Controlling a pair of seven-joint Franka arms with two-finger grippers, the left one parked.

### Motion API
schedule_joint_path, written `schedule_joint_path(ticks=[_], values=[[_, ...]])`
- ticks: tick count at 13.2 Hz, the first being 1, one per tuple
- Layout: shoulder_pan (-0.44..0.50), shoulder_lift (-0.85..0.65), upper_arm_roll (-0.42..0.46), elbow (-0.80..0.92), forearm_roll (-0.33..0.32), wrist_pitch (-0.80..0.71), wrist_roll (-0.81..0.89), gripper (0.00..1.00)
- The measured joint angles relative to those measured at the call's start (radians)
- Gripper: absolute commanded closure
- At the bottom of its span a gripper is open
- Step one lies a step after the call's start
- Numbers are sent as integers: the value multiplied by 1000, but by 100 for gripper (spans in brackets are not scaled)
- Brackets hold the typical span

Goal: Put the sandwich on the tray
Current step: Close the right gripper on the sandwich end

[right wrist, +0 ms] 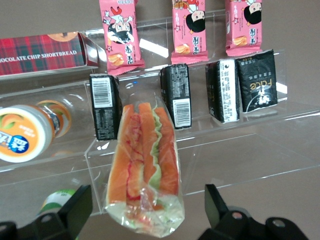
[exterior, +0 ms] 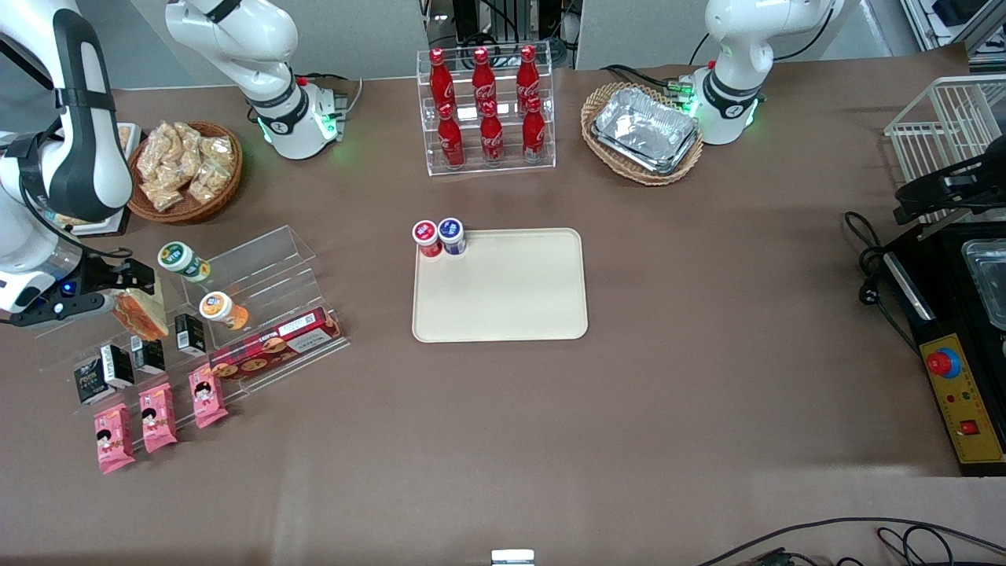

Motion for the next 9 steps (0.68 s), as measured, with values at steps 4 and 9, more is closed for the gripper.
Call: schedule_joint_path(ticks=[4, 9], values=[[0, 19, 2, -6, 0, 10, -3, 30], [0, 29, 6, -5, 0, 14, -14, 71]])
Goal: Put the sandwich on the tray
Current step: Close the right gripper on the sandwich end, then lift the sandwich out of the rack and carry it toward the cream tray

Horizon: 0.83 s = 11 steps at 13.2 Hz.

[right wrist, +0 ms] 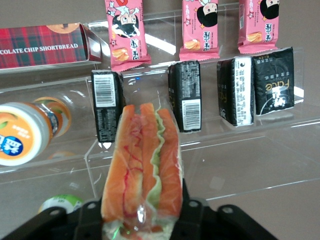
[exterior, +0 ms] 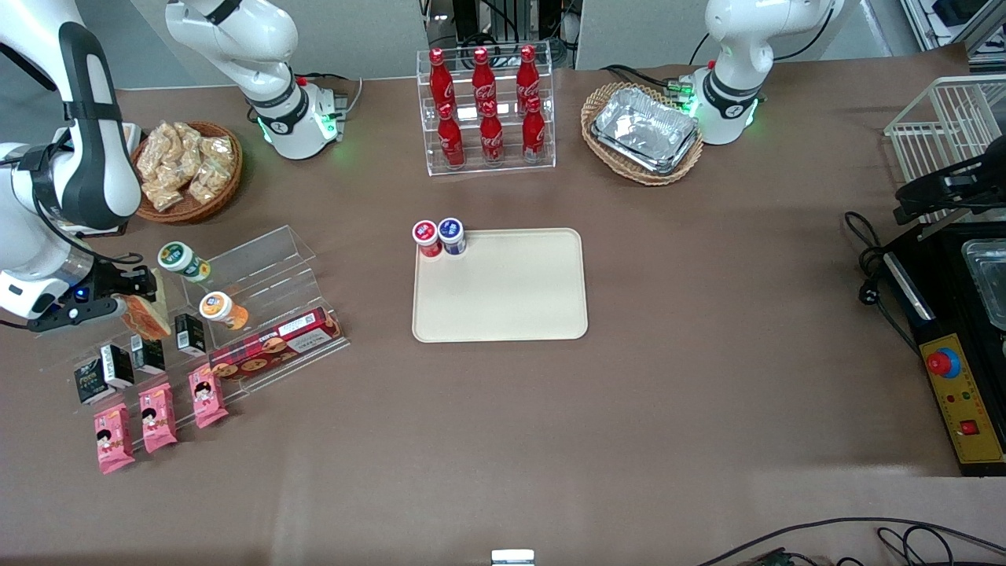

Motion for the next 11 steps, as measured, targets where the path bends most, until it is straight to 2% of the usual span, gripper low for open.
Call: schedule_joint_path(ticks=[5, 8, 11], values=[[1, -3, 3, 30, 0, -14, -50, 71], [28, -10, 11, 177, -1, -208, -86, 71], [113, -13, 17, 351, -1, -446, -91, 71]])
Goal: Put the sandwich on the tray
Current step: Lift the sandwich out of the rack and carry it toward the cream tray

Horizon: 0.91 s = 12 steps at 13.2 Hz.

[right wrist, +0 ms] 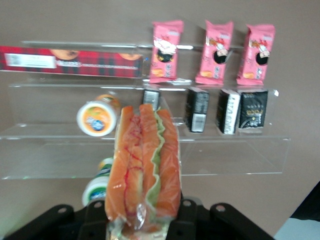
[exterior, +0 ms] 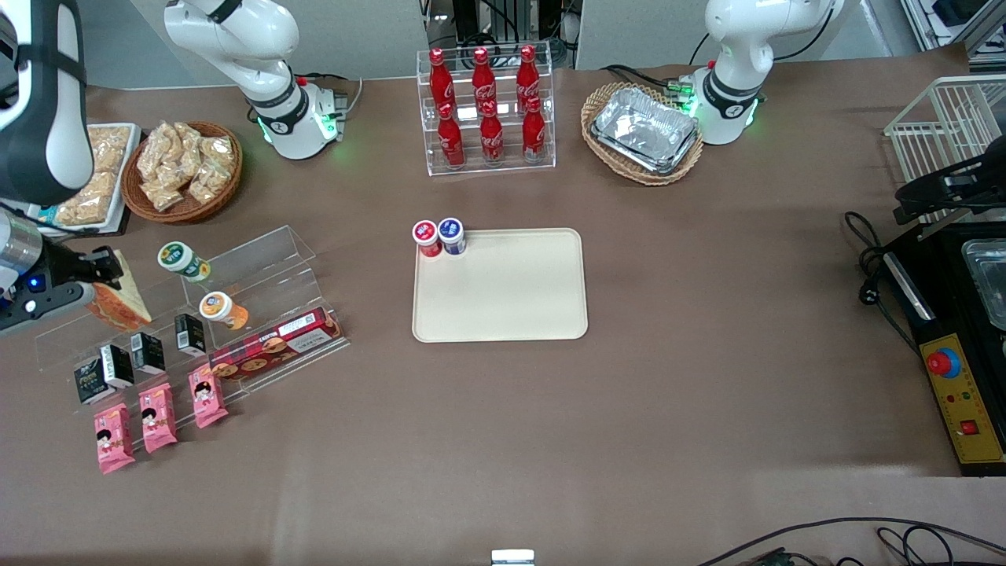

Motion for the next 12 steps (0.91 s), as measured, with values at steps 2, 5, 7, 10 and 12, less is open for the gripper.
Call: schedule_joint_path(ticks=[2, 5, 7, 10, 12], values=[[97, 0, 3, 59, 2, -83, 0, 70], [281, 3, 10, 84, 20, -106, 3, 70], [384, 14, 12, 84, 77, -106, 7, 70], [467, 59, 11, 85, 237, -84, 5, 70], [549, 91, 11, 88, 259, -32, 3, 70]])
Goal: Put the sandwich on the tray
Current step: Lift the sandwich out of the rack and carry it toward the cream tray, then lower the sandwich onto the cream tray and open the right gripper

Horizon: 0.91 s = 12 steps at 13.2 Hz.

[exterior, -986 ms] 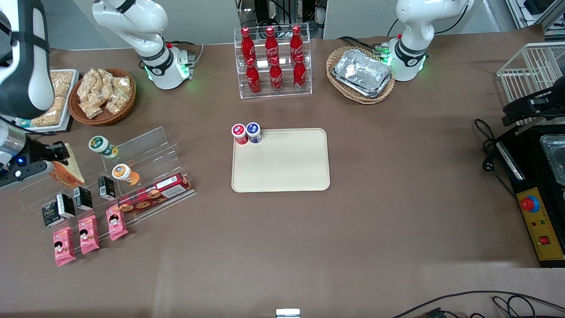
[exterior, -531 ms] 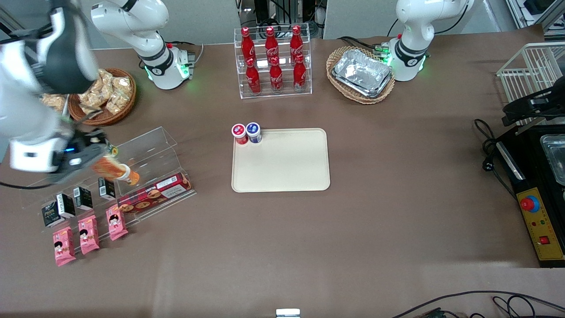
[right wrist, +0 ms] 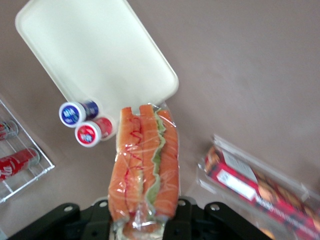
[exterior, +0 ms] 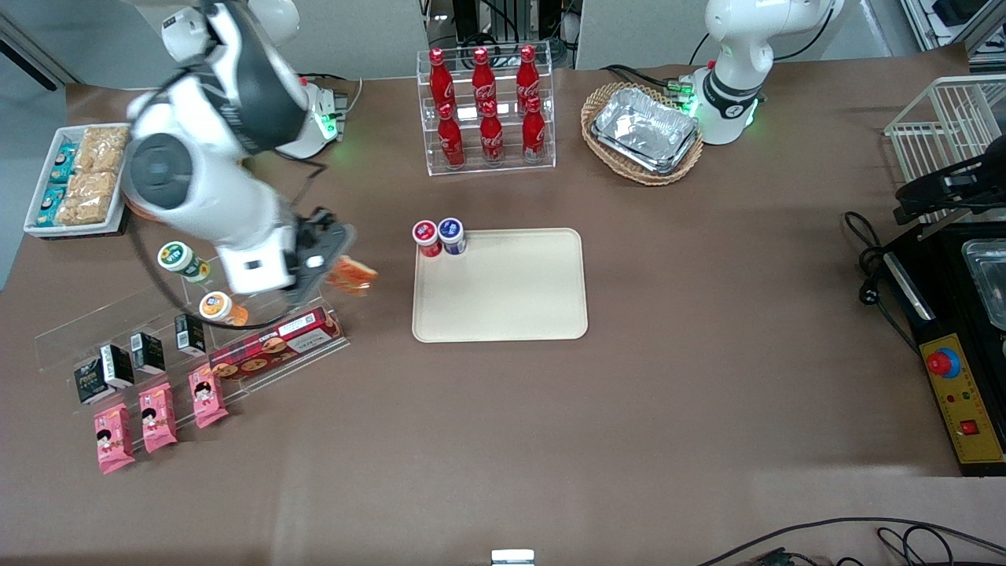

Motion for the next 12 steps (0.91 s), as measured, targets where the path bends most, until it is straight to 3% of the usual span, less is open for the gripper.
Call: schedule_joint_path(ticks=[6, 12], values=[[253, 123, 0, 8, 4, 208, 20, 71], [306, 296, -3, 67, -11, 364, 11, 71]])
